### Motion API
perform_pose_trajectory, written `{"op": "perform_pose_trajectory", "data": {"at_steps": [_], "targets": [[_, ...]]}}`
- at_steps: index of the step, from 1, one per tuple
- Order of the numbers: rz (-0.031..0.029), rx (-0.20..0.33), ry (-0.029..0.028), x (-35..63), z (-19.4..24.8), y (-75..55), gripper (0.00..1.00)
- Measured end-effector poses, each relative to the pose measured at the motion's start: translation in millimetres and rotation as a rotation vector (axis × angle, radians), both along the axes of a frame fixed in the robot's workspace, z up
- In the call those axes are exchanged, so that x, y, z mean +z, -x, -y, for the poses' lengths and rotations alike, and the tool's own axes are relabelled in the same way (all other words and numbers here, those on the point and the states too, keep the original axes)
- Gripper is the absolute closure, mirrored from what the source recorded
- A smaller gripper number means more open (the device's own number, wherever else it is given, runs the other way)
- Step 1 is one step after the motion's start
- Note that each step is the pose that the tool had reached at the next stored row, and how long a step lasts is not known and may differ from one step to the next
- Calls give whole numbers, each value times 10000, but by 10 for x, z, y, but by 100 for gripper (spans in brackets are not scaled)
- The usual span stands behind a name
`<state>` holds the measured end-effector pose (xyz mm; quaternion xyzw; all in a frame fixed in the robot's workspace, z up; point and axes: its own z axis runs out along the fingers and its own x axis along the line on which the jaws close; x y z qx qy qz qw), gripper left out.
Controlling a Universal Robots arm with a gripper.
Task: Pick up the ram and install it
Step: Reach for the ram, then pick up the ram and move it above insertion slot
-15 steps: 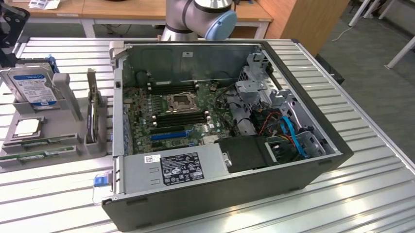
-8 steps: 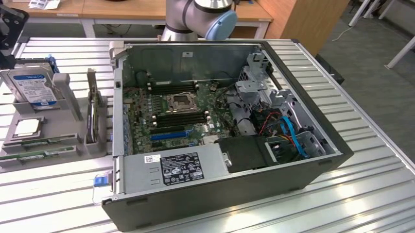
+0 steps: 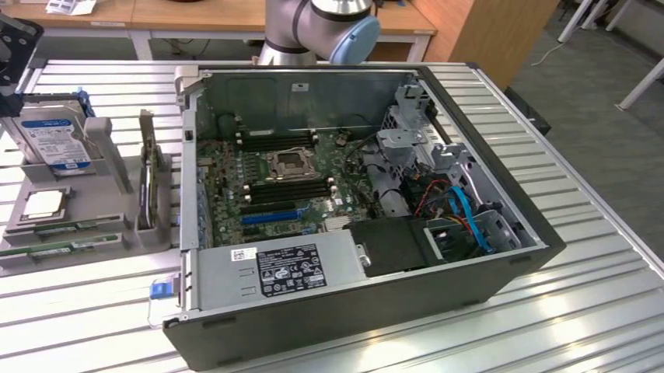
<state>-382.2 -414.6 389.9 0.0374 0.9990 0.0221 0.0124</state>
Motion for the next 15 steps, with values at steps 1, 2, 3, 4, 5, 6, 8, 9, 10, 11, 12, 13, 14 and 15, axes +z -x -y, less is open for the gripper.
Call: {"op": "perform_pose_trajectory", "data": {"at_steps": [1, 2, 3, 4, 5, 6, 8, 9, 10, 11, 12, 13, 14, 15], "targets": [[0, 0, 0, 0, 0, 0, 90], [1, 0, 0, 0, 1, 0, 90], [0, 0, -1, 0, 1, 0, 90], [1, 0, -1, 0, 1, 0, 90], [1, 0, 0, 0, 1, 0, 90], [0, 0, 0, 0, 1, 0, 90], [1, 0, 0, 0, 1, 0, 90], [1, 0, -1, 0, 1, 0, 90], [1, 0, 0, 0, 1, -1, 90], [1, 1, 0, 0, 1, 0, 90], [1, 7, -1, 0, 1, 0, 90], [1, 17, 0, 0, 1, 0, 90], [1, 41, -1, 0, 1, 0, 90], [0, 79, 0, 0, 1, 0, 90]]}}
